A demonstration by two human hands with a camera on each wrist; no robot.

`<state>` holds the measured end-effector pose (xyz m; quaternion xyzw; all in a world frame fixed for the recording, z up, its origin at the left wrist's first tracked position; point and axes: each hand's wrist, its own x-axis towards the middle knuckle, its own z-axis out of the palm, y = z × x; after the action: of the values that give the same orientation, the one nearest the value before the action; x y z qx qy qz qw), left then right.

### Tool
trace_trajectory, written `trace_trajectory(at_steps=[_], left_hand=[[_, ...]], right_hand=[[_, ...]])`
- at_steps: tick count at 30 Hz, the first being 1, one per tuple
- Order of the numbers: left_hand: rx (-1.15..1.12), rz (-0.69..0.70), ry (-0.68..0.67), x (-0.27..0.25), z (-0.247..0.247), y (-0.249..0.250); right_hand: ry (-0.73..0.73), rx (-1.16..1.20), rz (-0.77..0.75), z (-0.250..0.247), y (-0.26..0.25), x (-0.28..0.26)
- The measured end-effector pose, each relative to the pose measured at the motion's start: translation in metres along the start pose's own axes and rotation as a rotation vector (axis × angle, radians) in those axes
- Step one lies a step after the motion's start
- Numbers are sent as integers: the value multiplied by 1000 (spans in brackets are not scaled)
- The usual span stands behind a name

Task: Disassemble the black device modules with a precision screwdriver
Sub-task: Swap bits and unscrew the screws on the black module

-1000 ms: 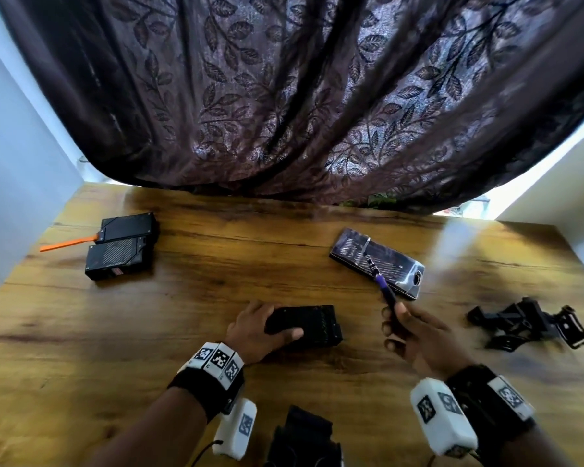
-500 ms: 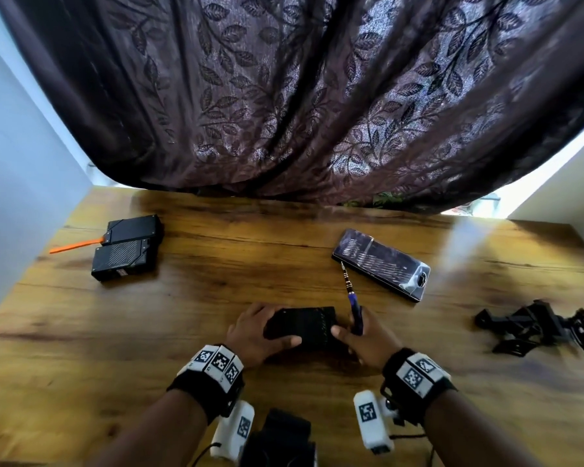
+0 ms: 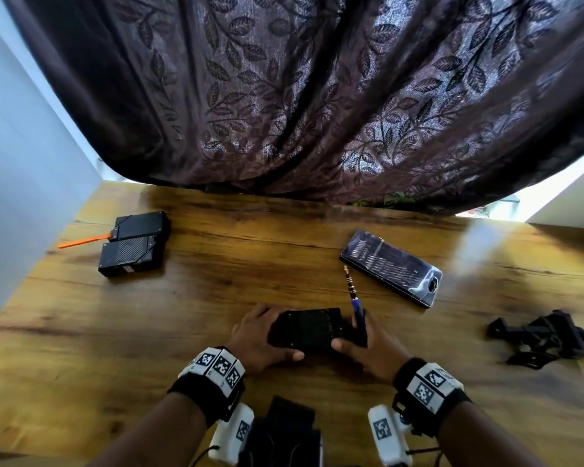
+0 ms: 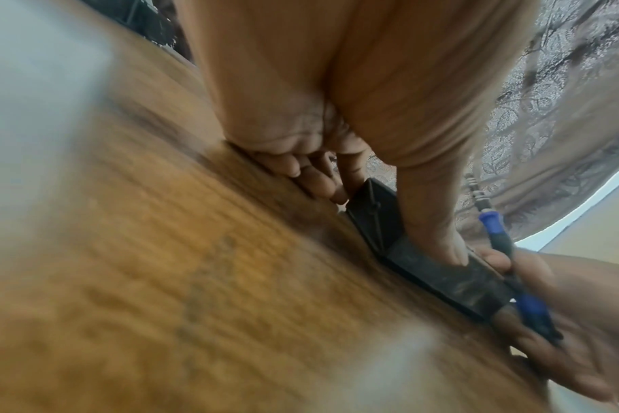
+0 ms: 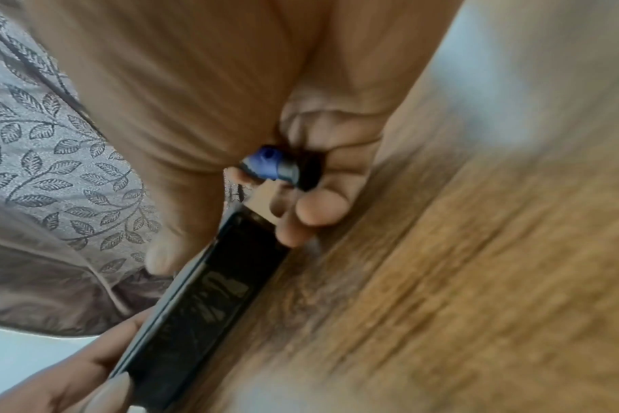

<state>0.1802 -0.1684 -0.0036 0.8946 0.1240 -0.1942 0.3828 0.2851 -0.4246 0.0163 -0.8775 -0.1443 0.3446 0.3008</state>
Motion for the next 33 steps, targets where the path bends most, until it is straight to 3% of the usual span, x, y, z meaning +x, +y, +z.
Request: trace_trajectory(at_steps=[9, 15, 19, 21, 27, 29, 33], left_hand=[[-49, 28, -14, -2, -7, 0], [-358, 87, -82, -7, -20, 3], [-552, 80, -26, -2, -22, 1], [-505, 108, -45, 0, -24, 3], [-591, 89, -184, -1, -25, -1], [-584, 93, -206, -5, -26, 0], [-577, 45, -204, -12, -25, 4]], right_hand=[[-72, -29, -52, -7, -10, 0], [-18, 125, -233, -6, -18, -9], [-95, 525, -149, -3, -25, -7], [-167, 703, -92, -2, -32, -8], [-216, 633, -99, -8, -37, -10], [-150, 590, -146, -6, -34, -9], [172, 250, -306, -5, -25, -3]])
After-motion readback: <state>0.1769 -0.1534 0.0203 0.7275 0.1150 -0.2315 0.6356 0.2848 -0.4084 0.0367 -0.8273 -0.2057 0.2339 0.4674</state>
